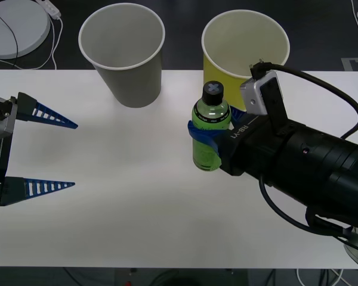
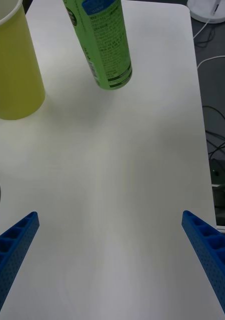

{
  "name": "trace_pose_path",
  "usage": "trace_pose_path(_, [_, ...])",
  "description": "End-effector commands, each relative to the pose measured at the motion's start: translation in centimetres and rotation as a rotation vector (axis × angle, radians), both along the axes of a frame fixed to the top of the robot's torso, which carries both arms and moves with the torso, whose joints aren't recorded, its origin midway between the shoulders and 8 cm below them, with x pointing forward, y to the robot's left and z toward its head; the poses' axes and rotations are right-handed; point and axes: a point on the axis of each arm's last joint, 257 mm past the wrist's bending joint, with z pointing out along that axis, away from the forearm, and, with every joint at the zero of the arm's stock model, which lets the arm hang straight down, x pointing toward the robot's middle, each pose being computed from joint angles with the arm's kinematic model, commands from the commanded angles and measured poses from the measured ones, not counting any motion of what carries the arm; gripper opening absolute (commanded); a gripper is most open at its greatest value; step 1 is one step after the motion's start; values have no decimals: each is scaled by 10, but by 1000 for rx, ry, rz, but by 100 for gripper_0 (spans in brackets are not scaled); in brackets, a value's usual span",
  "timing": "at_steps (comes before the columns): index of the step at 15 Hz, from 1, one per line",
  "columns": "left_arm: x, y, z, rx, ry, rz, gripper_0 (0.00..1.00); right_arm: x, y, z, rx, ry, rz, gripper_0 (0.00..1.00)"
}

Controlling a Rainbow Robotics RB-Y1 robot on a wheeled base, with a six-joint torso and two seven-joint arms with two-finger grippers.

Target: Put the can into the green bin and the plastic bottle into the gray bin

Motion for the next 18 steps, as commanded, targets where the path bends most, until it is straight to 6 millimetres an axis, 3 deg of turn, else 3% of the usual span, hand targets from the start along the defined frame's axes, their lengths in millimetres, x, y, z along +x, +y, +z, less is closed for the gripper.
trace_pose_path(1, [0,0,0,0,0,0,100,3,4,8,1,12,-3,0])
trace_pose_path(8, [0,0,0,0,0,0,100,10,8,28,-27,80,-30,0])
trace_pose_path(14, [0,0,0,0,0,0,100,10,15,55,-40,123,-22,0])
trace_pose_path(18, [0,0,0,0,0,0,100,24,25,70,-28,150,-14,0])
